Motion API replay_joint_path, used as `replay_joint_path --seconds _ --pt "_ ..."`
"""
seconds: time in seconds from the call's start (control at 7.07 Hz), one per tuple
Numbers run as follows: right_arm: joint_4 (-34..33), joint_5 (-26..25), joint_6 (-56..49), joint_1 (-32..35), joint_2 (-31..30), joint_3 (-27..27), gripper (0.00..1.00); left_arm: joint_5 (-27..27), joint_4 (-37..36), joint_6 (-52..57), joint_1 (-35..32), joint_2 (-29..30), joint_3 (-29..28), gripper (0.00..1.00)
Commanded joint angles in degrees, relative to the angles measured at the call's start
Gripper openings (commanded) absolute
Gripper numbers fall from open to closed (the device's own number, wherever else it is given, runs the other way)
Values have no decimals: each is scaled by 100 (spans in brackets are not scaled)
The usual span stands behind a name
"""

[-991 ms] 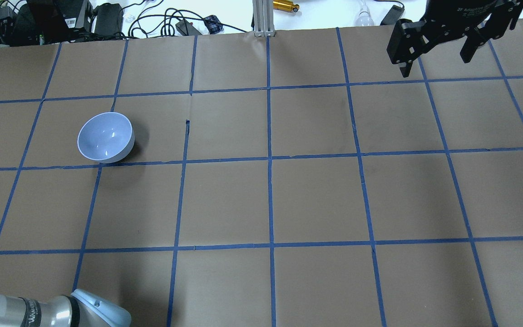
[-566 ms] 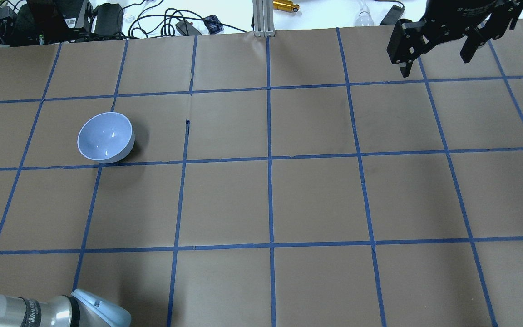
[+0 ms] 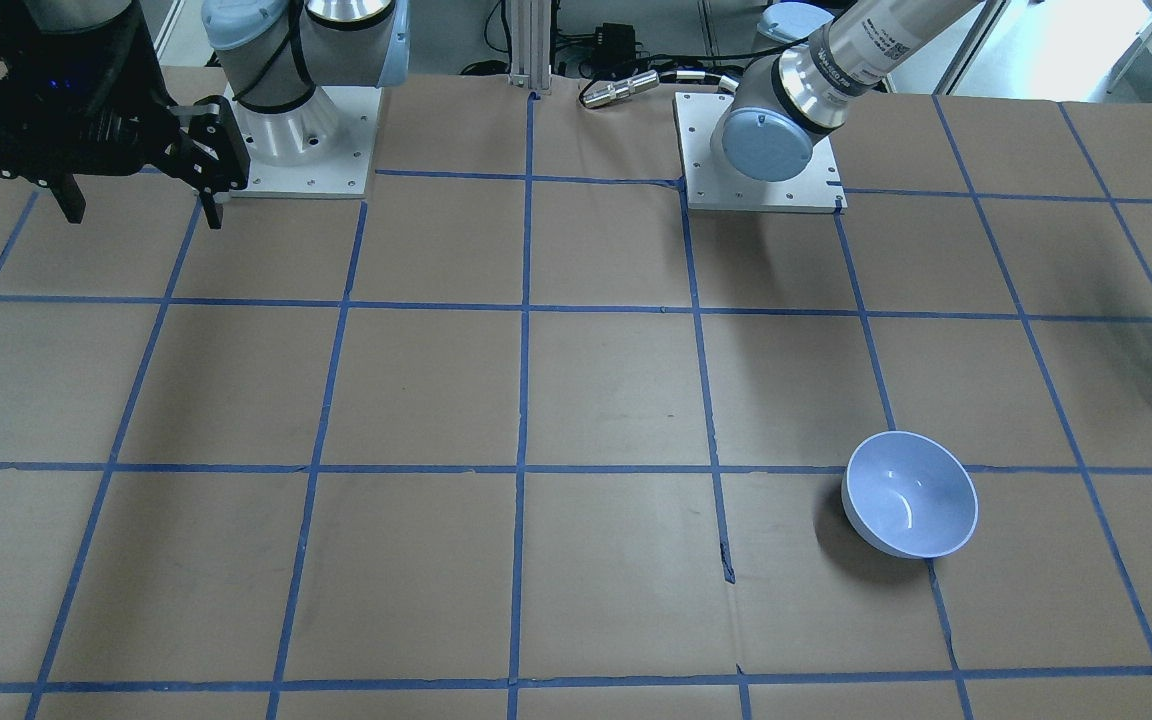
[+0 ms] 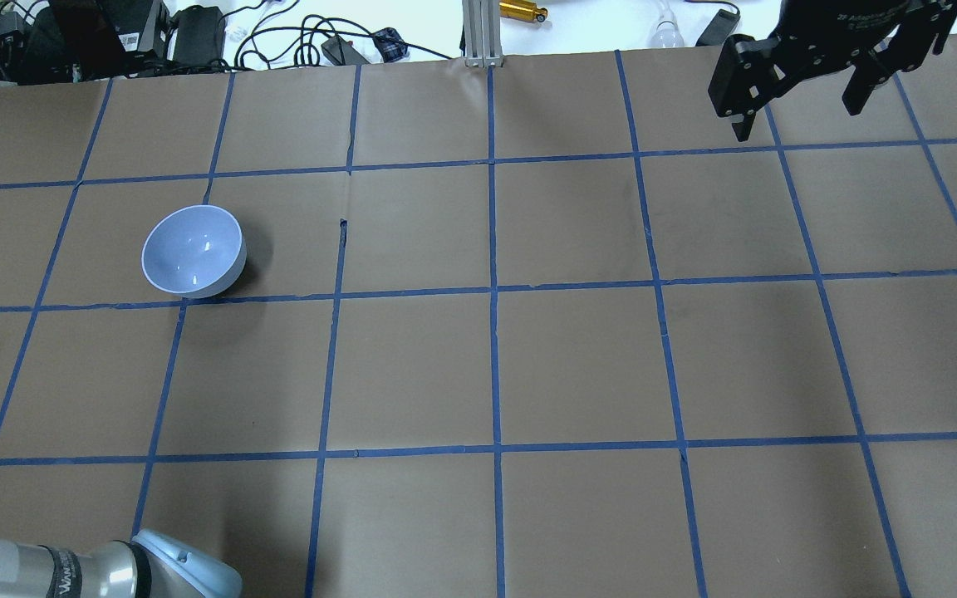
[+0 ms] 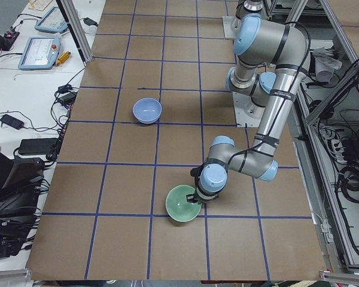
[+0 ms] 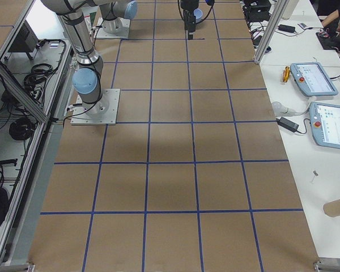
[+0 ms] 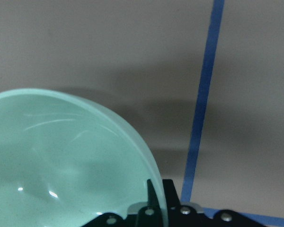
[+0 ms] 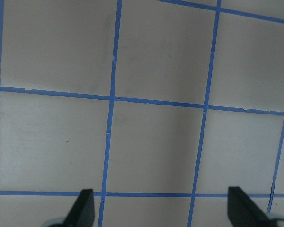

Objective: Stack green bowl on blue bowl
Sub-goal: 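Lift the pale green bowl with the left gripper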

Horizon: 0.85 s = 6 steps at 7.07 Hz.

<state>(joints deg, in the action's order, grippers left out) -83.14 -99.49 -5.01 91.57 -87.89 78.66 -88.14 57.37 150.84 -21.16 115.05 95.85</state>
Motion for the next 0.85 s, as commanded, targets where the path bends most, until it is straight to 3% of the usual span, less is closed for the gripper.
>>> replay_joint_path --seconds 0.0,0.71 --pt "0 0 0 -8 0 0 100 25 519 -229 -587 -472 -14 0" --pt "0 0 0 -8 0 0 100 25 1382 -1642 -2678 -1651 -32 0"
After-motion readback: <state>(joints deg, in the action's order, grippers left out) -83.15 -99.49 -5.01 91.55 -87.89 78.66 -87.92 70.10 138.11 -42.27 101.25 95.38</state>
